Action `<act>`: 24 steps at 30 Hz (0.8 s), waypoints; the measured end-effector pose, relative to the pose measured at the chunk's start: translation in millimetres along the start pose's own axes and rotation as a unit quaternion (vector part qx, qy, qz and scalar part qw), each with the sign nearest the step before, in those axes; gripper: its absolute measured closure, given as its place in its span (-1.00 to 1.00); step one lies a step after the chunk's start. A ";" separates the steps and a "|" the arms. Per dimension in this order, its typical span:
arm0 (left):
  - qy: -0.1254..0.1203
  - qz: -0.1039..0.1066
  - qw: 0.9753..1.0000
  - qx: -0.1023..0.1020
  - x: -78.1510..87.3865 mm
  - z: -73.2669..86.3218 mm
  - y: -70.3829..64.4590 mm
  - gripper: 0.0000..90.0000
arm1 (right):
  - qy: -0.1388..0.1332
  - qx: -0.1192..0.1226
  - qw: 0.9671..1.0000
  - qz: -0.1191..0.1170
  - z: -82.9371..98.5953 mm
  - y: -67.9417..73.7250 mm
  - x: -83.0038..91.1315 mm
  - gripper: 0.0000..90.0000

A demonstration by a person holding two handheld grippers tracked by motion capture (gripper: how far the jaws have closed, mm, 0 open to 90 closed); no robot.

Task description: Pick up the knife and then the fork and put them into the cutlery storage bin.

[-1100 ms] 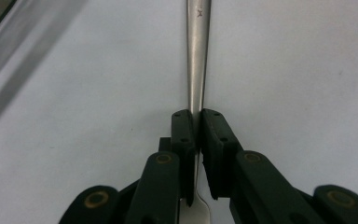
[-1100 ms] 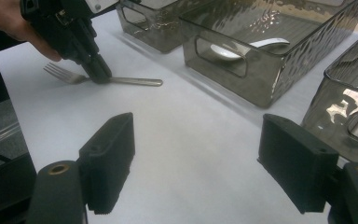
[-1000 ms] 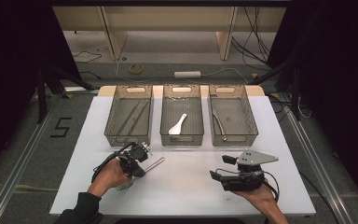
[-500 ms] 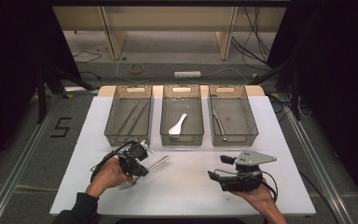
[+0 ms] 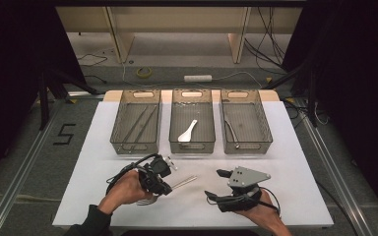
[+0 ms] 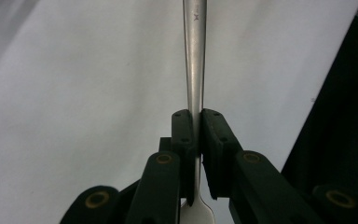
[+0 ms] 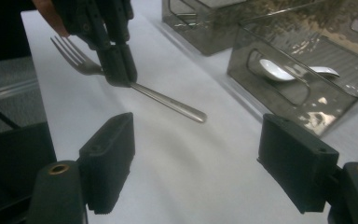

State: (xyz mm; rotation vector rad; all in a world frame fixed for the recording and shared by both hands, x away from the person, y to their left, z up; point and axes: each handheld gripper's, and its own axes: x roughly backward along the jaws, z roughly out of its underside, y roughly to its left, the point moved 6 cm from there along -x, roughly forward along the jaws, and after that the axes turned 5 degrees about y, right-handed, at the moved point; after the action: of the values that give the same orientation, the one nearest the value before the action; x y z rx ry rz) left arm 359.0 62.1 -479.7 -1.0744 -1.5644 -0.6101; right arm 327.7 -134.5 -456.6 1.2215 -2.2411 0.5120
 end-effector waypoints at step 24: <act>0.006 0.036 0.997 -0.066 0.7 -35.0 -39.9 0.85 | 0.070 0.168 0.983 0.032 2.8 36.1 -31.7 -0.18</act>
State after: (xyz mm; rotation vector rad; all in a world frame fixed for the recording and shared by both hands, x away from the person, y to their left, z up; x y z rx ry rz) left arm 341.0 15.0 -463.2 -1.2193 -1.4849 -0.6757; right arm 310.5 -96.7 -480.8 1.2323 -2.1365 1.0012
